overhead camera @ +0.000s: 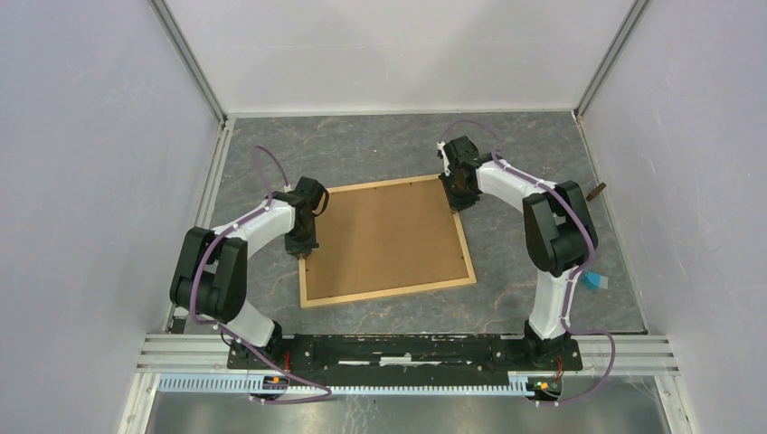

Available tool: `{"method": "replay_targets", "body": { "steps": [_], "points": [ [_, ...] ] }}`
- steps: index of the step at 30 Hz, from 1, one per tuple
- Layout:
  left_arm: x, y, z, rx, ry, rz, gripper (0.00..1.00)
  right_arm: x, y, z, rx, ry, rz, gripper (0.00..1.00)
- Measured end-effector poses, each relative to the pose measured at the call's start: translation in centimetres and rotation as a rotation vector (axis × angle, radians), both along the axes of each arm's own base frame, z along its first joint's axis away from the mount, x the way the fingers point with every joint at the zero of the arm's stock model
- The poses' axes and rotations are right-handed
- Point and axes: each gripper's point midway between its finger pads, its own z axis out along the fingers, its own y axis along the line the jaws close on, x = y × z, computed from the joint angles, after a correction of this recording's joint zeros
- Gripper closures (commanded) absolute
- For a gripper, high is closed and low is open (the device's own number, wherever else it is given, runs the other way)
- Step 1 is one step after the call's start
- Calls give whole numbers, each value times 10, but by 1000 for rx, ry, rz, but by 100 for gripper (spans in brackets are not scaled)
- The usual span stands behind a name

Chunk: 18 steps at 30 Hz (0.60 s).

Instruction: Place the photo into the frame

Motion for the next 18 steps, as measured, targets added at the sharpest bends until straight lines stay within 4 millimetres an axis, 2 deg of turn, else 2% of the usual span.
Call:
{"method": "replay_targets", "body": {
  "steps": [18],
  "points": [
    [0,-1,0,-5,2,-1,98,-3,5,-6,77,30,7,69]
  ]
}}
